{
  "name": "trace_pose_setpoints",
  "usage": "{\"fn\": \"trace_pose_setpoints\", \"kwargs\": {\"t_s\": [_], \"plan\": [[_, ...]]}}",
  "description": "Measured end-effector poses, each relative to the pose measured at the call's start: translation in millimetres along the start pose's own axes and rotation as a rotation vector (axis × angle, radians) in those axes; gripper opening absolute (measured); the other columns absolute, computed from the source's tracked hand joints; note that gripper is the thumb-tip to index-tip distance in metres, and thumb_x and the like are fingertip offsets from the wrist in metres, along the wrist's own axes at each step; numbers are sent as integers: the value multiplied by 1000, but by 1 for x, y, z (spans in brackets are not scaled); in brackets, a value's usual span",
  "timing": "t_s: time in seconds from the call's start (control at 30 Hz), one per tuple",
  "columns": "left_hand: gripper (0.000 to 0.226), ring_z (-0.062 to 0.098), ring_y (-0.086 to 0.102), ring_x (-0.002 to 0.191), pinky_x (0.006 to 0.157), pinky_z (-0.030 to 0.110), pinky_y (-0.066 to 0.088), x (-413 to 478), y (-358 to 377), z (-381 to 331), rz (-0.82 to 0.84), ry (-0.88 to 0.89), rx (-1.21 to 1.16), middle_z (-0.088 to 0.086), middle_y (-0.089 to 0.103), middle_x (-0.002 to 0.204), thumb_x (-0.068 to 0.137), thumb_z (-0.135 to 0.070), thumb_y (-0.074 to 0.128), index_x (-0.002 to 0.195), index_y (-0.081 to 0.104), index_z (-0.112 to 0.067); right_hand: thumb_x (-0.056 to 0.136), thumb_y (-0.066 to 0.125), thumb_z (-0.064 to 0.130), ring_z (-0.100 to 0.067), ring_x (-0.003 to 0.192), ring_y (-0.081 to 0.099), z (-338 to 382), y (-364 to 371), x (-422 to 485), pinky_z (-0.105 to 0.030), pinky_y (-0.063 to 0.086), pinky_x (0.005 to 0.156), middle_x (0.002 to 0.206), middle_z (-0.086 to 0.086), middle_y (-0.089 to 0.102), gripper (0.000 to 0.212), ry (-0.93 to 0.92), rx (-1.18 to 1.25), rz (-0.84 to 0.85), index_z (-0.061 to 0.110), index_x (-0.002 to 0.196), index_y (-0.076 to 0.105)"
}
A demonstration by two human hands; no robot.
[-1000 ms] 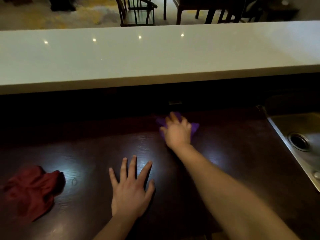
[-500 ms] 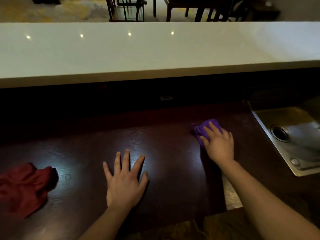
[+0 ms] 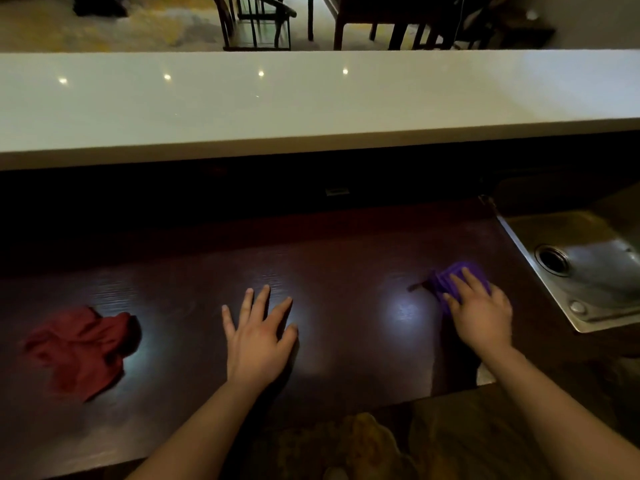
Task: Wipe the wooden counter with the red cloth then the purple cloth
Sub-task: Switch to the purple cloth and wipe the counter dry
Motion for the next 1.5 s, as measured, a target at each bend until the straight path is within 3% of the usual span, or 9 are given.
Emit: {"fn": "trace_pose_setpoints", "kwargs": {"t_s": [0.23, 0.43, 0.5, 0.67, 0.83, 0.93, 1.13, 1.33, 1.5], "plan": [[62, 24, 11, 151, 123, 49, 5, -49, -31, 69, -4, 47, 46, 6, 26, 162, 91, -55, 24, 146, 42, -35, 83, 56, 39, -43, 120, 47, 129, 13, -119, -58, 33, 101, 140, 2, 55, 45, -253, 62, -205, 27, 125, 62], [58, 31, 22, 148, 119, 56, 12, -83, -47, 130, -5, -44, 130, 10, 35, 157, 91, -53, 31, 145, 45, -35, 87, 49, 51, -37, 127, 44, 255, 39, -175, -56, 36, 101, 145, 10, 48, 43, -827, -31, -98, 41, 129, 50], [58, 30, 18, 149, 120, 53, 11, -89, -51, 143, -16, -78, 126, 10, 32, 158, 92, -54, 29, 146, 42, -37, 88, 49, 55, -35, 129, 45, 264, 34, -145, -53, 36, 100, 147, 9, 46, 44, -822, -65, -73, 42, 129, 52], [58, 32, 26, 147, 118, 52, 23, -94, -57, 152, -76, -117, 45, 11, 38, 155, 91, -50, 34, 145, 46, -29, 89, 49, 54, -33, 119, 40, 301, 22, -105, -45, 35, 92, 151, 2, 37, 50, -381, 15, -72, 33, 134, 50], [62, 36, 44, 133, 109, 50, 39, -100, -71, 171, -247, -210, -131, 17, 49, 144, 83, -39, 43, 138, 53, -11, 84, 54, 55, -30, 109, 53, 403, 49, -239, -45, 44, 84, 140, 3, 51, 48, -1071, 78, -112, 30, 124, 53], [59, 35, 48, 130, 108, 48, 40, -100, -72, 168, -272, -202, -98, 17, 53, 139, 84, -37, 45, 135, 55, -9, 83, 54, 60, -28, 108, 53, 415, 40, -192, -42, 43, 84, 139, 5, 52, 50, -1033, 65, -107, 31, 123, 57], [60, 36, 48, 130, 108, 47, 38, -98, -72, 166, -261, -209, -49, 17, 54, 138, 83, -36, 47, 136, 53, -7, 87, 53, 53, -31, 112, 41, 446, 32, -109, -42, 34, 88, 144, 2, 45, 48, -590, 95, -103, 28, 128, 56], [68, 39, 49, 130, 110, 45, 34, -100, -72, 168, -272, -208, -88, 20, 53, 139, 80, -36, 48, 139, 48, -2, 81, 58, 47, -29, 103, 55, 453, 39, -228, -43, 46, 84, 140, 8, 53, 45, -1112, 117, -113, 31, 123, 61], [70, 36, 46, 133, 109, 49, 39, -100, -70, 166, -239, -168, -81, 17, 53, 140, 76, -38, 48, 139, 50, -6, 89, 51, 46, -26, 106, 55, 405, 39, -245, -40, 45, 82, 143, 12, 50, 39, -1190, 120, -41, 34, 126, 58]]}}
Point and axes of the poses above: each hand's wrist, its own x-axis towards the middle knuckle, its own y-axis out of the palm, z = x × y, the point moved 10 cm from there along x, towards the middle knuckle
